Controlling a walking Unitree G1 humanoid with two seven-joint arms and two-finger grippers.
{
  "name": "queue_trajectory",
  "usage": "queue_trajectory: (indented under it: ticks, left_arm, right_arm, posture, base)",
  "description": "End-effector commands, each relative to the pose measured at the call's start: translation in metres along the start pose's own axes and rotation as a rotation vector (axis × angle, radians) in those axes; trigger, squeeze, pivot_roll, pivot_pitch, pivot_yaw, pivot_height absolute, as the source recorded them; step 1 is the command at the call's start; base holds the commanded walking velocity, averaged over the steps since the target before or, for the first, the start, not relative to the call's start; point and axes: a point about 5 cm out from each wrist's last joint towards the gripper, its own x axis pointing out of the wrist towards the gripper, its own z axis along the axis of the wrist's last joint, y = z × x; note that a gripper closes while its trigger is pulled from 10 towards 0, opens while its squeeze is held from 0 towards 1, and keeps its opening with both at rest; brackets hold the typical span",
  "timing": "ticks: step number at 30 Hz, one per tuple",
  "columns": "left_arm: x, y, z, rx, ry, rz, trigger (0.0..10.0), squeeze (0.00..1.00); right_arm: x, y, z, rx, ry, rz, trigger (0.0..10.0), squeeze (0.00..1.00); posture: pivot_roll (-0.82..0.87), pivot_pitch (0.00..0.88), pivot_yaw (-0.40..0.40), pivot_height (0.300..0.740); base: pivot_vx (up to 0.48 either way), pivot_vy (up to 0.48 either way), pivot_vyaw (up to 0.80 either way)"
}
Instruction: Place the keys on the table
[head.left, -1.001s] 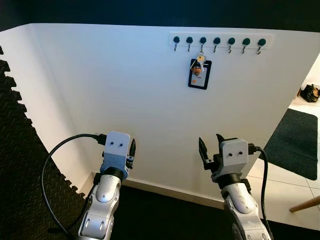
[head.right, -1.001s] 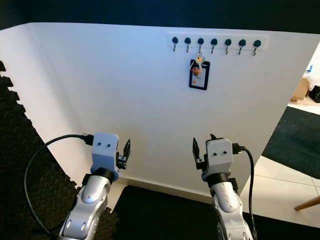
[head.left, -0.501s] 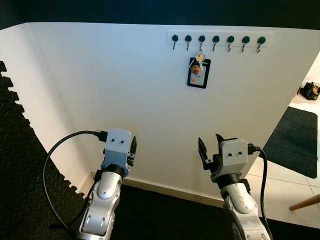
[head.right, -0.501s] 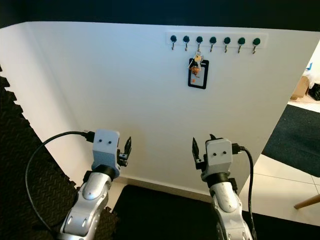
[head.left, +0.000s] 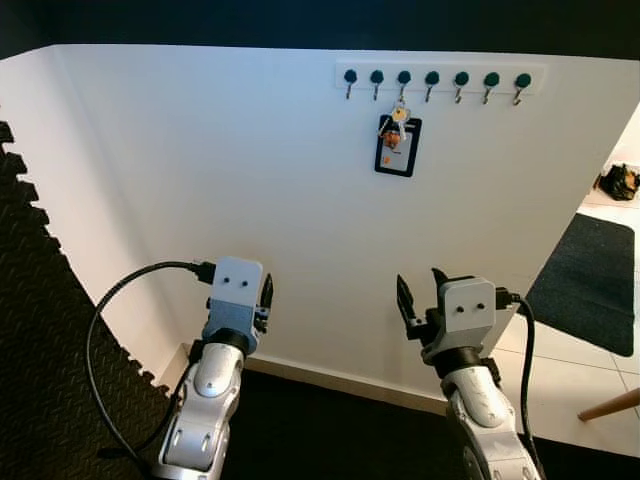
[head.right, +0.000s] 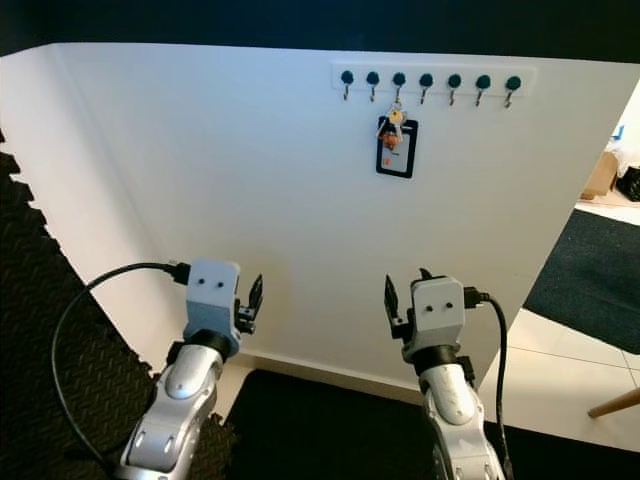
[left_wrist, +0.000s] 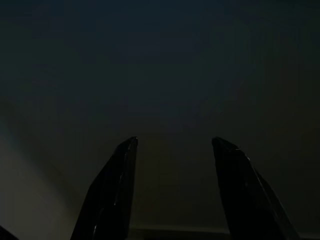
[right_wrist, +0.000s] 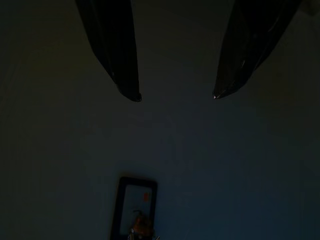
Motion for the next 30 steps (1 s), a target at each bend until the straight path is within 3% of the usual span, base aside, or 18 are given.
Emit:
queue_trajectory:
  ticks: [1, 7, 30]
  left_arm:
    - [-0.0003, -0.0023, 0.0009, 0.019, -0.002, -0.021, 10.0, 0.00]
    - [0.0010, -0.0082, 0.0064, 0.032, -0.035, -0.052, 10.0, 0.00]
    - [0.0013, -0.0109, 0.0076, 0.023, -0.041, -0.054, 10.0, 0.00]
  right_arm:
    - [-0.0027, 0.0002, -0.0027, 0.005, 0.017, -0.006, 10.0, 0.00]
    - [-0.0025, -0.0004, -0.0033, 0.004, 0.018, -0.009, 10.0, 0.00]
    - [-0.0020, -0.0015, -0.0039, -0.003, 0.021, -0.006, 10.0, 0.00]
  posture:
    - [-0.01, 0.168, 0.068, 0.740]
    - [0.00, 0.166, 0.069, 0.740]
    - [-0.01, 0.163, 0.061, 0.740]
  base:
    - [0.000, 0.000, 0.00]
    - [0.040, 0.000, 0.00]
    - [0.389, 0.000, 0.00]
